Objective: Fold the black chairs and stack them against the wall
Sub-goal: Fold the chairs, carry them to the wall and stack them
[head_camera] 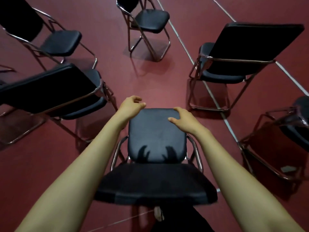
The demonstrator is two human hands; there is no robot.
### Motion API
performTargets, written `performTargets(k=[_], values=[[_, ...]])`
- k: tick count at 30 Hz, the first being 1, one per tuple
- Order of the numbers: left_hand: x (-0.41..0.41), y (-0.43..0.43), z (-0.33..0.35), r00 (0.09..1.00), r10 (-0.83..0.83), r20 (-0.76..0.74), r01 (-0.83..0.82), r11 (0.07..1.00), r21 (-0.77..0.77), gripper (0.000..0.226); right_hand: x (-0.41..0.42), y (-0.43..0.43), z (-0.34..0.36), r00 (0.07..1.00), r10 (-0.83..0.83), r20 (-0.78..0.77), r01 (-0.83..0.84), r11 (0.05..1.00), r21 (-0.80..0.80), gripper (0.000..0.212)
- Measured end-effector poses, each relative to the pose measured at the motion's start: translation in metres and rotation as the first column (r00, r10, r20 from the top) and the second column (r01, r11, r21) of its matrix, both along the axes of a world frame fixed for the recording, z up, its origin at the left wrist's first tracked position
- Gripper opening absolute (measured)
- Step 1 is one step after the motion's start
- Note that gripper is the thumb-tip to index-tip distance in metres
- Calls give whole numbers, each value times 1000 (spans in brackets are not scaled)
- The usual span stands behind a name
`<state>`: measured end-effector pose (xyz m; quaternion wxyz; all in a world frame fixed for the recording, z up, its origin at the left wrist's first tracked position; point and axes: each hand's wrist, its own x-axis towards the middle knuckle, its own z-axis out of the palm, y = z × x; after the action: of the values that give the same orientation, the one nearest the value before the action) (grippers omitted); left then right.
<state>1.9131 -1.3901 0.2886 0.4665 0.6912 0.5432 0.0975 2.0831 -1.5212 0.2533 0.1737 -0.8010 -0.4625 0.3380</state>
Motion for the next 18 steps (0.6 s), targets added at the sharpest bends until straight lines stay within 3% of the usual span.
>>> performTargets(k=[4,8,15,18], values=[[41,84,-51,960,-144,-239,139,990,-39,49,34,84,-58,995,-61,-81,53,994,-99,60],[87,163,-106,913,-156,-376,168,986,-3,50,81,170,-122,982,-147,-120,126,978,-163,63],[147,231,-266,807,-302,-508,334,942,-28,56,133,252,-261,999,-31,-27,22,960,-278,57],[156,232,-335,704,-399,-588,421,901,-107,52,138,255,-324,1000,10,27,0,944,-330,57]])
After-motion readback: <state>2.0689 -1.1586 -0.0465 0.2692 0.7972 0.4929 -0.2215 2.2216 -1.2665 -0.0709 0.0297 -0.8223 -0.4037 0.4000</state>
